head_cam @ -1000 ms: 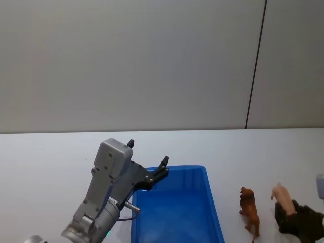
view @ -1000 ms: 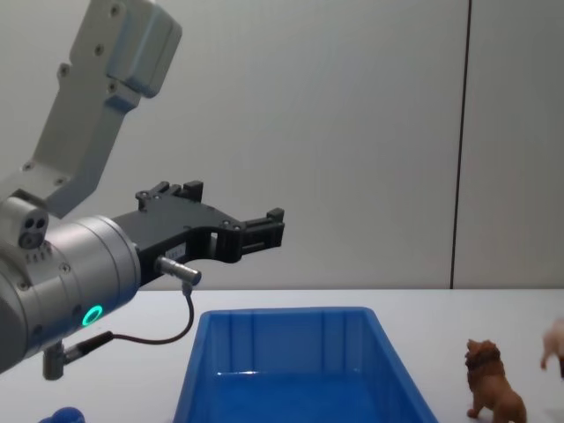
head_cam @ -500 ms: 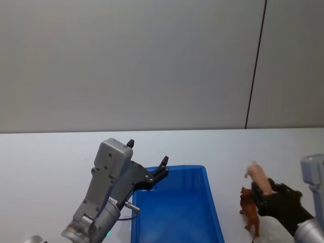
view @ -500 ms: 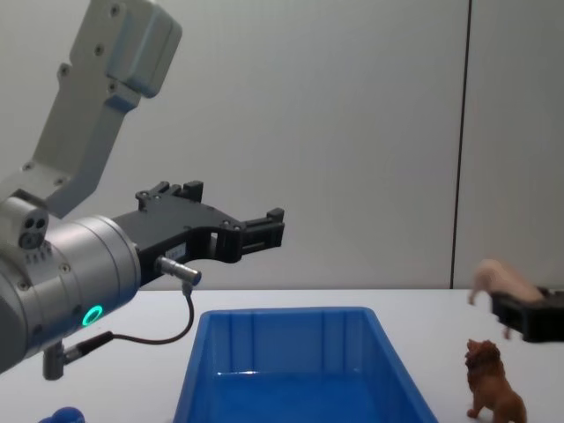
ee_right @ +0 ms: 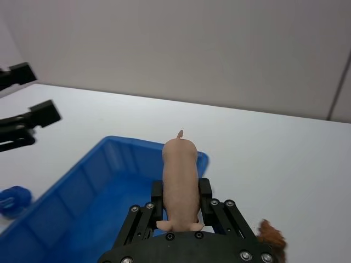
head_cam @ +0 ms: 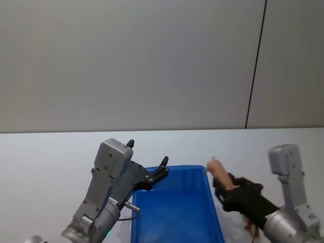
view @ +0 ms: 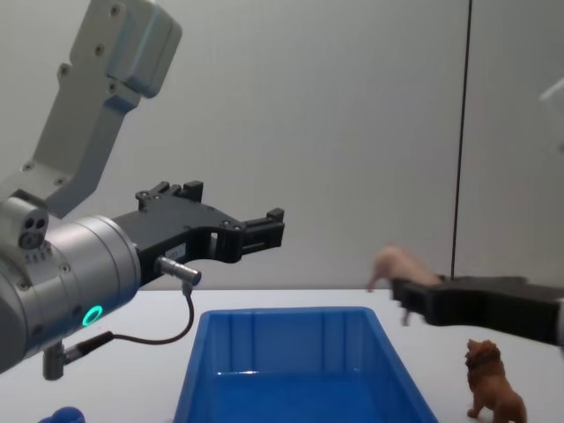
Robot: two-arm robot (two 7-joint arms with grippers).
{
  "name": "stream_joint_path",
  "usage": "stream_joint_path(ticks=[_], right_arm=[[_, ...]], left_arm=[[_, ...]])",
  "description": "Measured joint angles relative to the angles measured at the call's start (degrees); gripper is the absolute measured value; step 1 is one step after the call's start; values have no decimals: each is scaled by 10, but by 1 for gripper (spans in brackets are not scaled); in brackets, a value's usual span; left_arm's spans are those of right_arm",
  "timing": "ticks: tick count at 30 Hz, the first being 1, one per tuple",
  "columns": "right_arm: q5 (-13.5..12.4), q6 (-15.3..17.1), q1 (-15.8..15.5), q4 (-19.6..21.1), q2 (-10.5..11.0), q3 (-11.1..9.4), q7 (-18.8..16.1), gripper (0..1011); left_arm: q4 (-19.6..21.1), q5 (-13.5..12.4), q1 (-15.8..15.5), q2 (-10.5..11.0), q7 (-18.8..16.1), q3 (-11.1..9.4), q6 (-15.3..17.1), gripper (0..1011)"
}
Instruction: Pick up the two dolls from the table and place them into the box.
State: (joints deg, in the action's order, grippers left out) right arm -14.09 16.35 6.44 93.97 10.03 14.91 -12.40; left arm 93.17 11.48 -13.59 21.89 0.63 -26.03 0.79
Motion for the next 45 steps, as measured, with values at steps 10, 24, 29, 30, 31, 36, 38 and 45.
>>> stream_joint_path(ticks=[10,24,29,30,31,36,38,45], right_arm=[[-7,9,26,-34,-25,18,-50,490],[2,20,33,-44,-33,27,-38,935],[10,19,26,-33,-29,26,-16,1001],[12,19,24,-31,-28,26,-12,1001],[15,18,21,-25,-25,25,-4,1001],[25,17,10,-7,-18,21,21,1001],[27,17,5,0,-14,20,30,1001],[36,23,-19,34,2,12,75,1001]], left_arm=[[0,0,0,0,0,0,0,1001],[0,0,0,0,0,0,0,1001],[0,0,0,0,0,0,0,1001],[0,0,0,0,0,0,0,1001],[0,0,0,0,0,0,0,1001],[0,0,0,0,0,0,0,1001],[0,0,0,0,0,0,0,1001],[0,0,0,0,0,0,0,1001]])
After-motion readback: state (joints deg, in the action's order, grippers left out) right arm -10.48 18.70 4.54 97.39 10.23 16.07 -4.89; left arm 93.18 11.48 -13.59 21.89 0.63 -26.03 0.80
